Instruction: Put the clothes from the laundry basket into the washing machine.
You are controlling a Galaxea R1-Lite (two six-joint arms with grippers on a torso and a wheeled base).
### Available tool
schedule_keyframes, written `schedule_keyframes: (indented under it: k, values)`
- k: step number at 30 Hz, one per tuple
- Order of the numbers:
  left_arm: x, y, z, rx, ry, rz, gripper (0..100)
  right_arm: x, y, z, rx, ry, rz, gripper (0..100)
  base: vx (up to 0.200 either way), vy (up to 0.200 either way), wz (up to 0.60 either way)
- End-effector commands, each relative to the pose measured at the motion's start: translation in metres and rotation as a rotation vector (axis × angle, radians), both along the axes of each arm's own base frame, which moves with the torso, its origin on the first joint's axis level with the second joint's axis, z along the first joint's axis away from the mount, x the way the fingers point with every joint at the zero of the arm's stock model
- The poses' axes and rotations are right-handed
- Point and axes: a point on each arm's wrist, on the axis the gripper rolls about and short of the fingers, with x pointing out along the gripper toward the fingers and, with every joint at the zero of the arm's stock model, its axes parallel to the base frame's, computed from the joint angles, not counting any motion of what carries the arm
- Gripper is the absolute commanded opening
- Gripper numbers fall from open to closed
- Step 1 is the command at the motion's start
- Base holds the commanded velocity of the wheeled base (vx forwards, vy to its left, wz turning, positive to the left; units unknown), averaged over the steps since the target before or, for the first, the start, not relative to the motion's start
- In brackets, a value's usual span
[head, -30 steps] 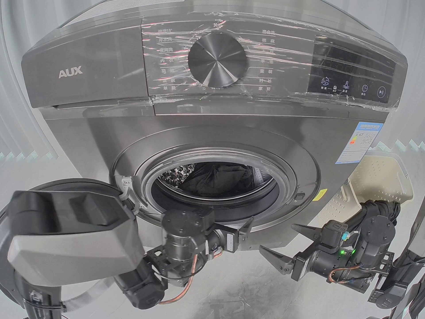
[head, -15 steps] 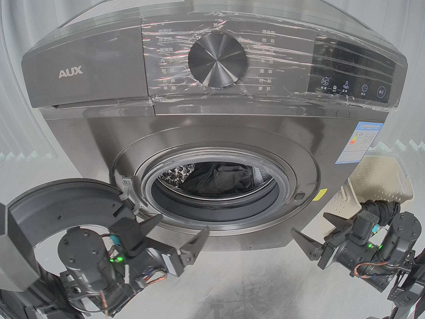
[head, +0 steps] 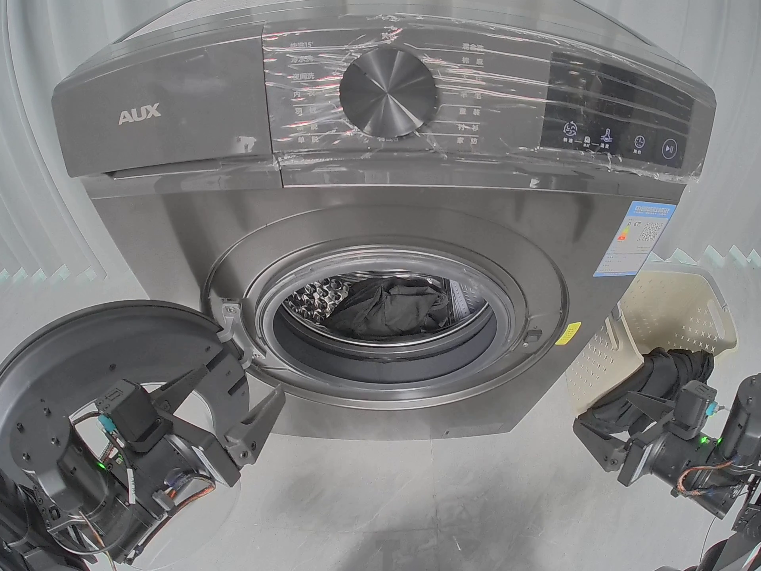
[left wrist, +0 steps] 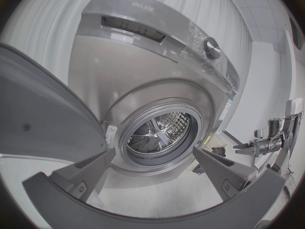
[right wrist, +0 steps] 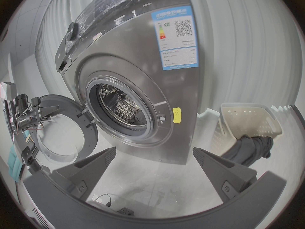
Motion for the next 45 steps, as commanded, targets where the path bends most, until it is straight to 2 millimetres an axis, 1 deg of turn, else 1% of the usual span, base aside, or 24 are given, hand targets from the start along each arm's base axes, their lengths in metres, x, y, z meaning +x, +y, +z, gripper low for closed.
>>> schedule_keyframes:
  k: [1, 6, 8, 10, 11, 13, 15, 19, 21, 22, 24, 26, 28, 32, 36, 37, 38, 39, 40, 44, 45]
  values:
    - [-0.016, 0.016, 0.013, 0.02, -0.068, 0.012, 100, -0.026, -0.021, 0.015, 0.057, -0.067, -0.028, 100, -0.2, 0.0, 0.0]
    - [-0.034, 0.033, 0.02, 0.027, -0.062, 0.025, 100, -0.042, -0.04, 0.02, 0.063, -0.099, -0.081, 100, -0.2, 0.0, 0.0]
    - [-0.045, 0.043, 0.02, 0.04, -0.047, 0.029, 100, -0.054, -0.049, 0.018, 0.054, -0.091, -0.1, 100, -0.2, 0.0, 0.0]
    - [-0.053, 0.053, 0.018, 0.057, -0.017, 0.051, 100, -0.064, -0.056, 0.014, 0.046, -0.078, -0.128, 100, -0.2, 0.0, 0.0]
    - [-0.06, 0.063, 0.015, 0.067, 0.002, 0.088, 100, -0.072, -0.062, 0.012, 0.045, -0.077, -0.152, 100, -0.2, 0.0, 0.0]
    - [-0.069, 0.073, 0.013, 0.068, 0.013, 0.123, 100, -0.081, -0.068, 0.01, 0.052, -0.092, -0.172, 100, -0.2, 0.0, 0.0]
    - [-0.084, 0.087, 0.009, 0.062, 0.015, 0.173, 100, -0.092, -0.076, 0.007, 0.044, -0.122, -0.208, 100, -0.2, 0.0, 0.0]
    - [-0.108, 0.106, -0.002, 0.015, 0.01, 0.243, 100, -0.111, -0.082, 0.005, 0.01, -0.235, -0.219, 100, -0.05, 0.0, 0.0]
    - [-0.122, 0.114, -0.012, 0.012, 0.008, 0.269, 100, -0.12, -0.084, -0.001, -0.005, -0.252, -0.236, 100, 0.0, 0.0, 0.0]
    - [-0.123, 0.114, -0.013, 0.011, 0.007, 0.269, 100, -0.121, -0.084, -0.001, -0.006, -0.254, -0.237, 100, 0.0, 0.0, 0.0]
    - [-0.141, 0.119, -0.026, 0.005, -0.017, 0.253, 100, -0.131, -0.085, -0.008, -0.013, -0.277, -0.251, 100, 0.0, 0.0, 0.0]
    - [-0.15, 0.119, -0.037, 0.005, -0.023, 0.248, 100, -0.136, -0.085, -0.012, -0.01, -0.281, -0.246, 100, 0.0, 0.0, 0.0]
    - [-0.154, 0.117, -0.044, 0.02, 0.005, 0.233, 100, -0.139, -0.085, -0.017, -0.008, -0.277, -0.25, 100, 0.0, 0.0, 0.0]
    - [-0.153, 0.117, -0.043, 0.025, 0.005, 0.274, 100, -0.148, -0.085, -0.03, -0.017, -0.261, -0.29, 100, 0.0, 0.0, 0.0]
    - [-0.153, 0.116, -0.043, 0.072, -0.002, 0.344, 100, -0.153, -0.083, -0.03, -0.029, -0.285, -0.29, 100, 0.0, 0.0, 0.0]
    - [-0.155, 0.115, -0.043, 0.087, -0.018, 0.412, 100, -0.153, -0.083, -0.03, -0.059, -0.292, -0.303, 100, 0.0, 0.0, 0.0]
    - [-0.156, 0.114, -0.044, 0.081, -0.031, 0.423, 100, -0.153, -0.083, -0.03, -0.076, -0.295, -0.312, 100, 0.0, 0.0, 0.0]
    - [-0.156, 0.114, -0.044, 0.081, -0.031, 0.423, 100, -0.153, -0.083, -0.03, -0.076, -0.295, -0.312, 100, 0.0, 0.0, 0.0]
    - [-0.157, 0.112, -0.044, 0.055, -0.043, 0.362, 100, -0.151, -0.084, -0.036, -0.1, -0.271, -0.334, 100, 0.0, 0.0, 0.0]
    - [-0.16, 0.112, -0.045, 0.048, -0.075, 0.344, 100, -0.151, -0.084, -0.036, -0.085, -0.272, -0.339, 100, 0.0, 0.0, 0.0]
    - [-0.161, 0.113, -0.046, 0.083, -0.084, 0.376, 100, -0.152, -0.084, -0.036, -0.061, -0.274, -0.341, 100, 0.0, 0.0, 0.0]
